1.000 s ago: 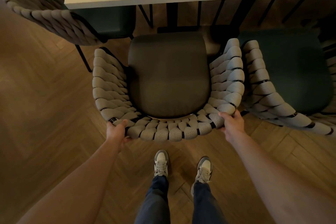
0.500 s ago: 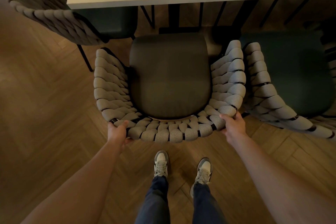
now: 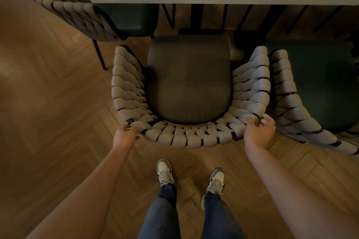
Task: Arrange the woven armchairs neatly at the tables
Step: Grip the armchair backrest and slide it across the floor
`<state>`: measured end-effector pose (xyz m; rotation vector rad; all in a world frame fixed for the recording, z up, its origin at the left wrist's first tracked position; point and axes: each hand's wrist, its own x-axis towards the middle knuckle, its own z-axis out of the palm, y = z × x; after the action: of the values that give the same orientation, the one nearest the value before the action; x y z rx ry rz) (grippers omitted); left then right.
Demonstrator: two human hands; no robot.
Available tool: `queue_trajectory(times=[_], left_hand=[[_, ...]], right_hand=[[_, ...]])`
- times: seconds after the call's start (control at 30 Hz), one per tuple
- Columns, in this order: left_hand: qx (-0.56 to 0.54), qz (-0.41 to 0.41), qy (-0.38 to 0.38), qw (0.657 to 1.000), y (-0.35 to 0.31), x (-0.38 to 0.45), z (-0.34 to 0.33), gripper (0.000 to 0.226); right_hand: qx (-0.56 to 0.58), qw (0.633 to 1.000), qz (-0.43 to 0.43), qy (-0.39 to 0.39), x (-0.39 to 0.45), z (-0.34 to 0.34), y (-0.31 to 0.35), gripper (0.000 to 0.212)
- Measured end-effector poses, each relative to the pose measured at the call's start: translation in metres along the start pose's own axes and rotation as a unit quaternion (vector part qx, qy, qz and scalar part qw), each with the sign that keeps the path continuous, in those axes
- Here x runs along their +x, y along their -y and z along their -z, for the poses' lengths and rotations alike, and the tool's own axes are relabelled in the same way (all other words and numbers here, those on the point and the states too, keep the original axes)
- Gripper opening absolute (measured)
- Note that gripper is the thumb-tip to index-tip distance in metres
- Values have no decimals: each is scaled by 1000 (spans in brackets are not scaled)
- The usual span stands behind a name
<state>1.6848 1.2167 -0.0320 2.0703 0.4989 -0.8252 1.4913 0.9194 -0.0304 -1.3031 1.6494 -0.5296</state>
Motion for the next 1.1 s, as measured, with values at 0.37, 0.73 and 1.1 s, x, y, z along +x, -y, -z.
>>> queue_trajectory(times=[0.37, 0.73, 1.1], left_hand=[[-11, -81, -40, 996, 5, 3, 88, 19], [-94, -82, -51, 991, -43, 69, 214, 14], [-95, -54, -20, 994, -122, 198, 285, 15]], right_hand=[[-2, 985, 12, 173, -119, -91, 32, 20], [20, 954, -47, 296, -242, -240, 76, 19], [10, 931, -62, 359, -292, -422, 144, 20]])
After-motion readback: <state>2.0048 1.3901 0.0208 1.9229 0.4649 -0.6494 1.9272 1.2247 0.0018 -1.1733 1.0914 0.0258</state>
